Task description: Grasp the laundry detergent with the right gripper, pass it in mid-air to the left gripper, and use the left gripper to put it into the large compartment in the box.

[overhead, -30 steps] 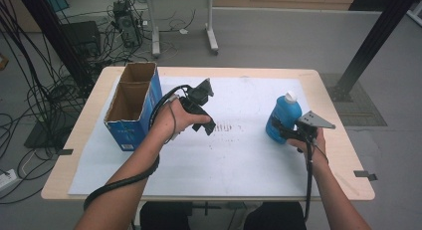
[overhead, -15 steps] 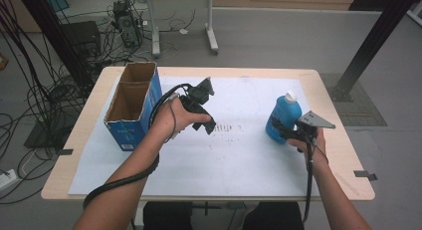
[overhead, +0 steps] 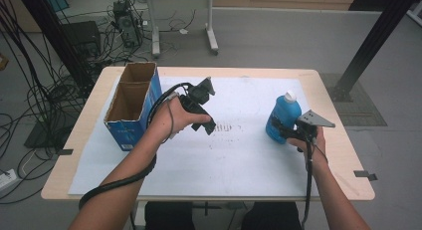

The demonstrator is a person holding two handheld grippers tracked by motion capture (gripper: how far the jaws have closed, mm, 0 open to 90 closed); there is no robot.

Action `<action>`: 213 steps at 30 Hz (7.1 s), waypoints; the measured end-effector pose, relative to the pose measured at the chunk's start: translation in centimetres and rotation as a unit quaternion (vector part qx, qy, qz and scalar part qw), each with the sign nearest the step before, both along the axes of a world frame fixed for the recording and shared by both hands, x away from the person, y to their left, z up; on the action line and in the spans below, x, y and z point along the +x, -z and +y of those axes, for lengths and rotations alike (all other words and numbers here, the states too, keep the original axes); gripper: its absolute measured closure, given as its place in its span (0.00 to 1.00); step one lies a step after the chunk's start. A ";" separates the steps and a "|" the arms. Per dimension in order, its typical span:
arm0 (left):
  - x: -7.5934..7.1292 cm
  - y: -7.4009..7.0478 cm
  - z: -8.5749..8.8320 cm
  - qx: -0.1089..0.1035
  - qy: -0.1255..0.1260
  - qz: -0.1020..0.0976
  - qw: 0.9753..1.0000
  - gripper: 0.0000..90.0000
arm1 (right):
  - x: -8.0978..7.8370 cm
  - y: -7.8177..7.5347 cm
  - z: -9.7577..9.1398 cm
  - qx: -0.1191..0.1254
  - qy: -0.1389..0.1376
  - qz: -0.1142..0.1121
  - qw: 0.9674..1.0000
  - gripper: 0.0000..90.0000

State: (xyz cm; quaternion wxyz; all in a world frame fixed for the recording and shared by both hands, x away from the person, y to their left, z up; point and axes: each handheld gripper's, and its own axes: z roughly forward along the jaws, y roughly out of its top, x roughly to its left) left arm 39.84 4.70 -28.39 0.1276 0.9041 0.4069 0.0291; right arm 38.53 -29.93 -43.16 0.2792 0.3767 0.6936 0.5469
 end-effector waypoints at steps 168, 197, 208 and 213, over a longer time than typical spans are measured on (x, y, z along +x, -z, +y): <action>-5.8 -9.8 -5.8 -0.007 0.373 -0.046 0.927 0.09 | -4.3 -10.1 12.5 -0.014 -0.464 0.040 0.885 0.49; -5.9 -9.8 -5.9 -0.002 0.376 -0.044 0.926 0.09 | -4.3 -10.1 12.4 -0.015 -0.465 0.042 0.884 0.49; -5.9 -9.7 -6.0 0.000 0.374 -0.044 0.926 0.09 | -4.3 -10.0 12.4 -0.014 -0.464 0.043 0.885 0.49; -5.9 -9.7 -6.0 -0.002 0.374 -0.044 0.927 0.09 | -4.3 -10.0 12.4 -0.015 -0.463 0.042 0.885 0.49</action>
